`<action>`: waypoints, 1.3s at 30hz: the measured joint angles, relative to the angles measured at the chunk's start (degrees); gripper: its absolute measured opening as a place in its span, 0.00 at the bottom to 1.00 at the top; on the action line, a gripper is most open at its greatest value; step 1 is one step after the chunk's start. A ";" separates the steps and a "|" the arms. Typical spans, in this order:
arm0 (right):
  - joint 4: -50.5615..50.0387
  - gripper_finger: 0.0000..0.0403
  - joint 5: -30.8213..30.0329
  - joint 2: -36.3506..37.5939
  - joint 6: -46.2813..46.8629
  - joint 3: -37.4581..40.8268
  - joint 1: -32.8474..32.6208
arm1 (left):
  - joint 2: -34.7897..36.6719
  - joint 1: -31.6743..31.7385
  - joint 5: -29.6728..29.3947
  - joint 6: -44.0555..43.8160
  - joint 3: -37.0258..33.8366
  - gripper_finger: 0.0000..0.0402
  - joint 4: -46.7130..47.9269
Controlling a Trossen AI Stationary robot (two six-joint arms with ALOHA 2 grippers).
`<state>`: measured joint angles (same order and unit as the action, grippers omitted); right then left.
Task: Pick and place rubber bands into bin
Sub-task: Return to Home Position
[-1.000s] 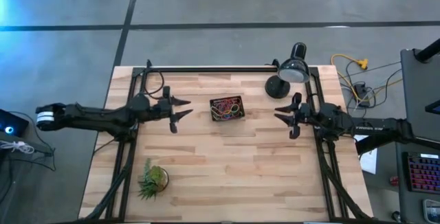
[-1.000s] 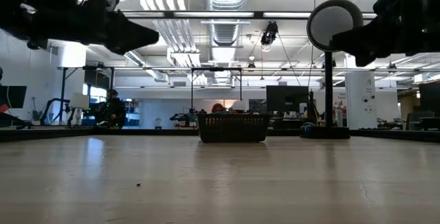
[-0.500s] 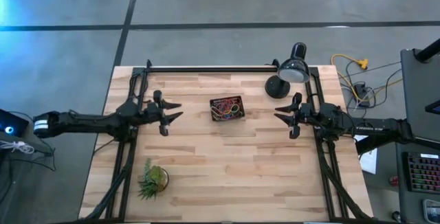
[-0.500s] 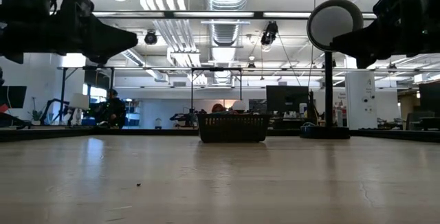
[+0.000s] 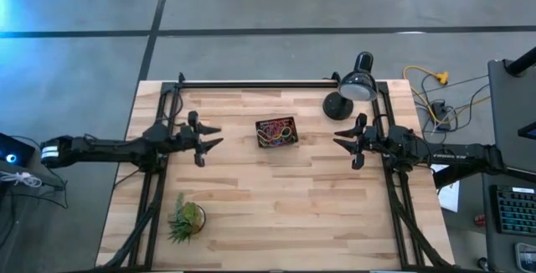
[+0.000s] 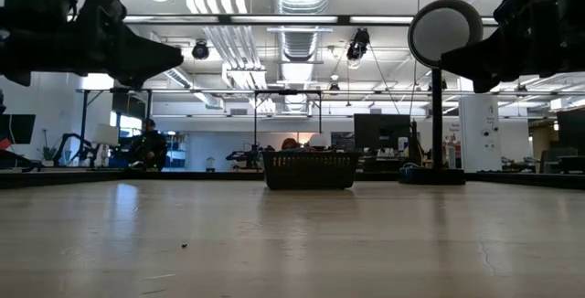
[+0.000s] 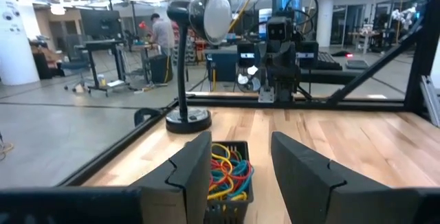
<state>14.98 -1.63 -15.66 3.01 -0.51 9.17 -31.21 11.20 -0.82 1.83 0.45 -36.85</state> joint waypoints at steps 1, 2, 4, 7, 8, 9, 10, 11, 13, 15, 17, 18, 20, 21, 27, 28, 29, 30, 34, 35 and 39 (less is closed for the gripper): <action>0.09 0.25 0.00 -0.18 0.00 0.00 0.00 | -0.42 0.00 0.35 0.00 0.00 0.34 -0.02; 0.24 0.25 -0.01 -0.24 0.01 0.00 0.00 | -0.91 0.00 0.61 0.00 -0.02 0.34 -0.14; 0.26 0.25 -0.02 -0.29 -0.08 0.00 0.00 | -1.96 0.00 1.11 0.00 -0.02 0.34 -0.12; 0.26 0.25 0.00 -0.29 -0.37 0.00 0.00 | -3.86 -0.07 1.43 0.16 -0.04 0.34 -0.26; 0.26 0.25 0.00 -0.29 -0.42 0.00 0.00 | -4.50 -0.07 1.45 0.20 -0.04 0.34 -0.84; 0.26 0.25 -0.02 -0.31 -0.50 0.00 0.00 | -5.09 -0.07 1.48 0.22 -0.07 0.34 -1.91; 0.28 0.25 0.00 -0.31 -0.82 0.00 0.00 | -5.63 -0.07 1.65 0.23 -0.07 0.34 -3.14; 0.32 0.25 -0.02 -0.29 -1.03 0.00 0.00 | -6.13 -0.07 1.82 0.25 -0.07 0.34 -4.05; 0.42 0.25 -0.01 -0.30 -1.41 0.00 0.00 | -7.24 -0.07 2.13 0.78 -0.09 0.34 -5.31; 0.42 0.25 0.00 -0.29 -1.47 0.00 0.00 | -8.31 -0.07 2.23 1.53 -0.09 0.34 -6.44; 0.42 0.25 0.00 -0.29 -1.49 0.00 0.00 | -9.39 -0.07 2.21 1.88 -0.11 0.34 -7.77; 0.42 0.25 0.00 -0.29 -1.47 0.00 0.00 | -10.03 -0.07 2.22 2.17 -0.11 0.34 -8.76; 0.42 0.25 -0.01 -0.29 -1.47 0.00 0.00 | -11.53 -0.07 3.19 4.61 -0.11 0.34 -11.39; 0.42 0.25 0.00 -0.29 -1.46 0.00 0.00 | -12.18 -0.12 4.32 6.22 -0.12 0.34 -12.72; -0.33 0.25 0.17 -0.29 -0.20 -0.02 -0.01 | -10.59 -0.20 4.08 8.33 -0.15 0.34 -16.34; -0.78 0.25 0.17 -0.29 -0.26 -0.02 0.00 | -9.81 -0.20 3.67 7.58 -0.15 0.34 -16.00; -1.24 0.25 0.15 -0.29 -0.42 -0.02 -0.02 | -8.95 -0.18 3.59 6.84 -0.15 0.34 -15.69; -1.49 0.25 0.15 -0.31 -0.84 -0.02 0.00 | -7.92 -0.20 3.59 5.97 -0.15 0.34 -14.87; -1.46 0.25 0.13 -0.26 -1.93 -0.02 -0.01 | -3.20 -0.20 3.61 2.48 -0.15 0.34 -7.56; -1.47 0.25 0.13 -0.27 -1.99 -0.02 -0.02 | -1.94 -0.25 3.61 1.58 -0.15 0.34 -5.42; -1.48 0.25 0.13 -0.30 -2.21 -0.02 -0.02 | 3.43 -0.63 4.92 -0.09 -0.15 0.34 1.63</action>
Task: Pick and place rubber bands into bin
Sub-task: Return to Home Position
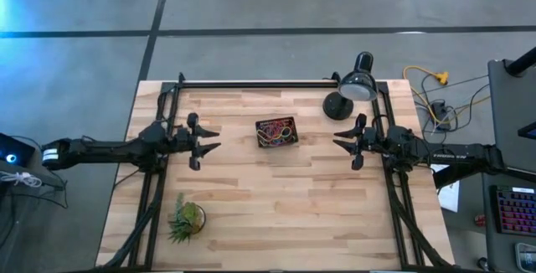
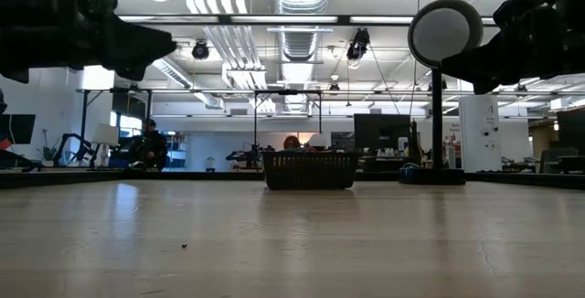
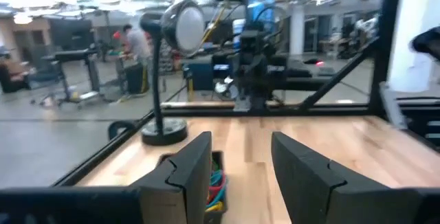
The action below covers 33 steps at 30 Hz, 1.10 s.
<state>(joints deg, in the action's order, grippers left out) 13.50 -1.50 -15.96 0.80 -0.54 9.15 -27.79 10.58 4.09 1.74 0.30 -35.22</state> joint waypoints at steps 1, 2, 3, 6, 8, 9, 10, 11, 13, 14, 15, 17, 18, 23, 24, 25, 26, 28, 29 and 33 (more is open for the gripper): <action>0.00 0.25 0.00 -0.01 -0.22 0.00 0.01 | 1.57 -0.16 0.63 -0.02 0.00 0.34 1.06; 0.00 0.25 -0.02 -0.01 -0.38 0.00 0.00 | 3.05 -0.26 1.03 -0.06 0.00 0.34 1.91; 0.00 0.25 -0.02 -0.01 -0.49 0.00 0.01 | 4.58 -0.31 1.26 -0.12 0.00 0.34 3.12; 0.00 0.25 -0.02 -0.01 -0.55 0.00 0.02 | 9.05 -0.29 0.88 -0.38 0.00 0.34 7.68; 0.00 0.25 -0.02 -0.01 -0.45 0.00 0.00 | 11.85 -0.29 -0.13 -0.40 0.00 0.34 11.01; 0.00 0.25 -0.02 -0.01 -0.31 0.00 0.02 | 13.11 -0.32 -0.41 -0.42 0.00 0.34 12.39; -0.01 0.25 -0.02 -0.01 -0.31 0.00 0.02 | 14.31 -0.44 -0.90 -0.42 0.00 0.34 13.63; 0.00 0.25 -0.02 -0.01 -0.33 0.00 0.00 | 15.54 -0.56 -1.48 -0.41 0.00 0.34 14.68; -0.02 0.25 -0.04 -0.01 -0.33 0.00 0.02 | 17.71 -0.68 -1.66 -0.42 0.00 0.34 16.33; -0.02 0.25 -0.04 -0.01 -0.33 0.00 0.00 | 18.69 -0.78 -1.67 -0.42 0.00 0.34 17.68; -0.02 0.25 -0.04 -0.01 -0.33 0.00 0.00 | 19.65 -0.99 -1.68 -0.42 0.00 0.34 19.05; -0.02 0.25 -0.04 -0.01 -0.16 0.00 0.01 | 21.43 -1.52 -1.68 -0.37 0.00 0.34 20.80; -0.02 0.25 -0.04 -0.01 -0.02 0.00 0.00 | 22.35 -1.77 -1.68 -0.12 0.00 0.34 21.76; -0.07 0.25 -0.04 -0.17 0.66 0.00 0.02 | 26.04 -2.77 -1.70 0.06 0.00 0.34 24.89; -0.06 0.25 -0.04 -0.36 0.86 0.00 0.00 | 26.44 -2.92 -1.72 0.06 0.00 0.34 25.00; -0.11 0.25 -0.04 -0.63 1.03 0.00 0.02 | 26.20 -3.05 -1.72 0.02 0.00 0.34 25.62; -0.12 0.25 -0.04 -0.88 1.13 0.00 0.01 | 26.09 -3.28 -1.76 -0.06 0.00 0.34 25.75; -0.10 0.25 -0.04 -1.37 1.20 0.00 0.02 | 25.89 -3.68 -1.76 -0.26 0.11 0.34 25.77; -0.04 0.25 -0.04 -1.61 1.20 0.00 0.02 | 25.63 -3.87 -1.76 -0.41 0.13 0.34 25.81; -0.03 0.25 -0.04 -2.25 1.74 -0.02 0.02 | 26.03 -4.88 -1.56 -1.97 0.13 0.34 27.64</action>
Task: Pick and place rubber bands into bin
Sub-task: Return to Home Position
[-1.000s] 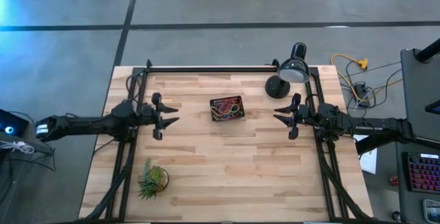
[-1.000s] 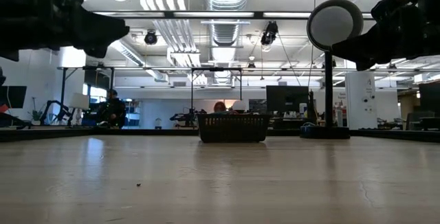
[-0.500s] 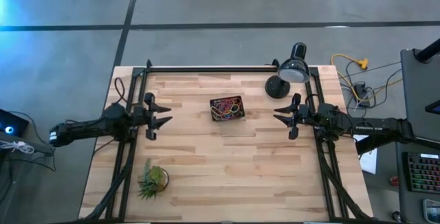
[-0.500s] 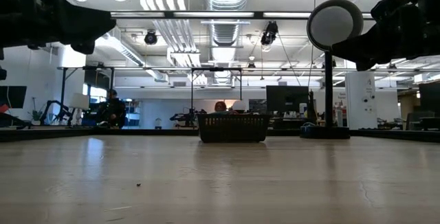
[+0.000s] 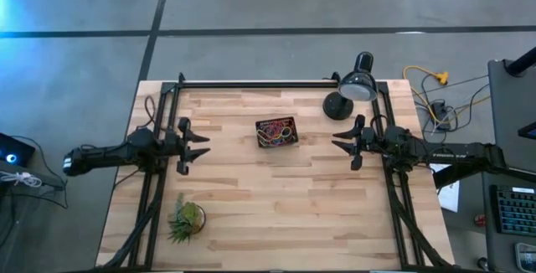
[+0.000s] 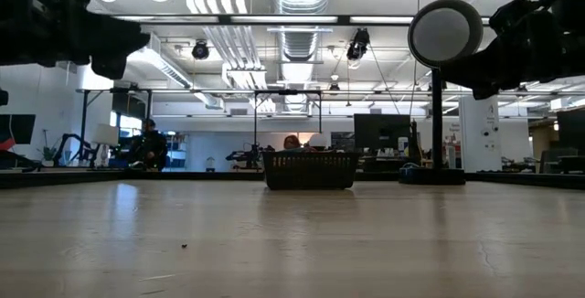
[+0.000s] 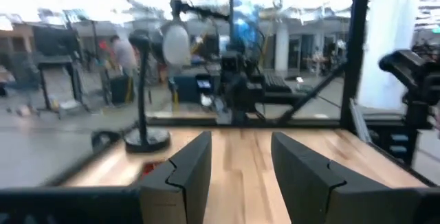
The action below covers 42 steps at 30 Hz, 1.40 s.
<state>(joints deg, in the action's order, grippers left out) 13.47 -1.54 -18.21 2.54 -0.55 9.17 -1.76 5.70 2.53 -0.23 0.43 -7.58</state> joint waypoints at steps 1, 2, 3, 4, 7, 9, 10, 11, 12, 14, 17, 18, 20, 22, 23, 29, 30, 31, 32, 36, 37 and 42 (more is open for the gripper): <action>0.01 0.25 0.00 -0.01 0.09 0.00 -0.01 | 0.25 -0.34 0.17 -0.62 0.00 0.34 0.99; 0.01 0.25 0.00 -0.01 0.07 0.02 -0.01 | 0.20 -0.72 0.36 -0.83 0.00 0.34 2.65; 0.01 0.25 0.00 0.06 0.03 0.02 -0.02 | 0.20 -1.13 0.42 -0.92 0.00 0.34 3.75; 0.03 0.25 -0.02 0.08 -0.03 0.00 0.00 | 0.20 -1.47 0.49 -0.92 0.02 0.34 4.62; 0.24 0.25 -0.02 0.05 -0.41 -0.01 -0.02 | 0.20 -2.05 0.58 -0.90 -0.06 0.34 5.73; 0.30 0.25 -0.02 0.08 -0.45 -0.01 -0.01 | 0.20 -2.43 0.56 -0.69 -0.09 0.34 5.67; 0.32 0.25 -0.02 0.08 -0.49 -0.01 -0.01 | 0.20 -2.64 0.60 -0.57 -0.09 0.34 5.72; 0.36 0.25 -0.01 0.08 -0.56 -0.01 -0.01 | 0.20 -2.84 0.62 -0.55 -0.09 0.34 5.92; 0.40 0.25 -0.02 0.08 -0.58 -0.01 -0.02 | 0.20 -3.02 0.57 -0.57 -0.09 0.34 6.16; 0.44 0.25 -0.02 0.08 -0.61 -0.01 -0.02 | -0.20 -3.42 0.56 -0.45 -0.09 0.34 6.17; 0.44 0.25 -0.01 0.08 -0.63 -0.01 -0.02 | -0.16 -3.55 0.56 0.57 -0.09 0.34 6.18; 0.46 0.25 -0.01 0.08 -0.62 -0.01 0.00 | -0.01 -3.55 0.41 0.57 -0.09 0.34 6.17; 0.45 0.25 0.00 0.08 -0.82 -0.01 -0.02 | 0.16 -3.55 0.36 0.57 -0.10 0.34 6.22; 0.49 0.25 0.00 0.08 -1.00 -0.01 0.00 | 0.00 -3.55 0.34 0.55 -0.11 0.34 6.22; 0.51 0.25 0.00 0.08 -1.00 -0.01 0.00 | -0.21 -3.55 0.34 0.55 -0.11 0.34 6.23; 1.79 0.25 1.84 0.21 -1.61 -0.01 -0.07 | -2.41 -3.55 0.34 0.58 -0.02 0.34 6.18; 2.55 0.25 3.03 0.21 -1.45 -0.01 -0.29 | -2.74 -3.55 0.34 0.57 -0.02 0.34 6.16; 3.34 0.25 4.10 0.16 -1.38 -0.01 -0.75 | -3.07 -3.55 0.34 0.58 -0.02 0.34 6.10; 4.02 0.25 4.38 0.12 -1.38 -0.02 -1.42 | -3.42 -3.55 0.34 0.59 -0.02 0.34 6.06; 4.59 0.25 -0.44 0.30 -3.33 -0.03 -4.10 | -4.52 -3.55 0.34 0.59 -0.02 0.34 5.65; 5.30 0.25 -0.92 0.61 -4.68 -0.03 -4.66 | -4.78 -3.55 0.36 0.59 -0.02 0.34 5.69; 8.26 0.25 1.16 5.84 -10.53 -0.05 -7.47 | -6.16 -3.55 0.34 0.61 0.00 0.34 5.55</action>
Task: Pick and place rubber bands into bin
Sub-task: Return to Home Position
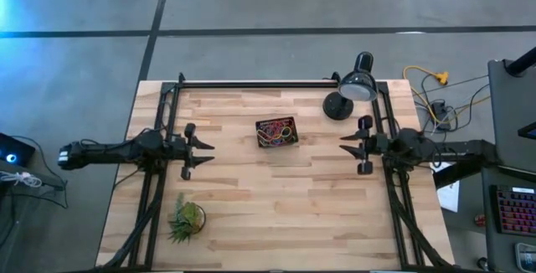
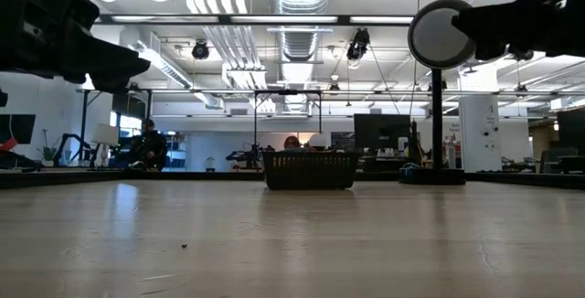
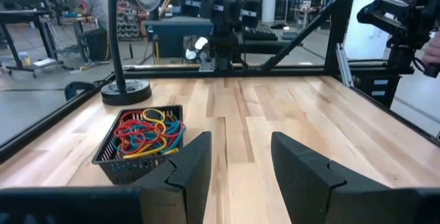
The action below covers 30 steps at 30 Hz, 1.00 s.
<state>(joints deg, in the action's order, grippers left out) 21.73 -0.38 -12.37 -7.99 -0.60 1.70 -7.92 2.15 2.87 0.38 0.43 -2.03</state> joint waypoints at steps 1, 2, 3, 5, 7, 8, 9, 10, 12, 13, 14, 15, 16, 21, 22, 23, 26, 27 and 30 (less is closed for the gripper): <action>-1.40 0.25 -0.37 1.73 -0.33 0.00 -0.06 | -0.28 0.00 0.02 0.00 0.00 0.34 -0.05; -3.20 0.25 -1.01 3.57 -0.46 0.00 -0.07 | -0.52 0.00 0.02 0.00 0.00 0.34 0.03; -5.44 0.25 -1.24 5.78 -0.48 0.00 -0.07 | -0.78 0.00 0.00 0.00 0.00 0.34 -0.09; -9.84 0.25 -1.28 10.16 -0.33 0.00 -0.07 | -1.26 0.00 0.00 0.00 0.00 0.34 -0.10; -12.69 0.25 -1.33 12.32 0.19 0.01 -0.07 | -1.69 0.00 -0.02 0.00 0.00 0.34 -0.12; -12.41 0.25 -1.21 12.32 0.32 -0.11 -0.08 | -1.97 0.00 0.00 0.00 0.00 0.34 -0.26; -12.72 0.25 -1.05 12.23 0.31 -0.02 -0.22 | -2.03 0.00 -0.04 0.00 0.00 0.34 -0.30; -12.68 0.25 -1.05 11.79 0.31 0.02 -0.36 | -2.09 0.00 -0.07 0.01 0.00 0.34 -0.37; -12.57 0.25 -1.17 11.64 0.72 0.02 -0.34 | -2.61 0.00 -0.05 0.00 0.00 0.34 -0.68; -12.74 0.25 -1.47 11.65 0.74 0.02 -0.31 | -2.61 0.00 -0.07 0.01 0.02 0.34 -0.41; -13.55 0.25 -1.31 11.76 0.72 0.02 -0.34 | -2.61 0.00 -0.07 0.00 0.02 0.34 -0.34; -14.72 0.25 -1.28 11.92 0.74 0.02 -0.36 | -2.59 0.00 -0.09 0.02 0.02 0.34 -0.46; -15.99 0.25 -1.30 11.99 0.82 0.02 -0.35 | -2.51 0.00 -0.09 0.02 0.02 0.34 -0.46; -20.16 0.25 -1.27 12.37 1.74 0.07 -0.35 | -2.53 0.00 -0.10 0.02 0.02 0.34 -0.42; -20.64 0.25 -1.23 12.36 1.77 0.07 -0.36 | -2.54 0.00 -0.09 0.02 0.02 0.34 -0.47; -21.18 0.25 -1.13 12.35 1.74 0.07 -0.36 | -2.65 0.00 -0.07 0.02 0.02 0.34 -0.51; -21.15 0.25 -0.85 12.32 1.10 0.07 -0.34 | -2.52 0.00 -0.09 0.02 0.02 0.34 -0.47; -21.19 0.25 -0.85 12.30 0.85 0.07 -0.34 | -2.50 0.00 -0.07 0.02 0.02 0.34 -0.51; -21.15 0.25 -0.85 12.04 0.54 0.07 -0.34 | -2.45 0.00 -0.07 0.02 0.02 0.34 -0.47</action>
<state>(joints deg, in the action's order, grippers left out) 0.58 -1.23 -0.33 -7.45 -0.54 1.37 -10.37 2.15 2.81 0.40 0.45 -2.50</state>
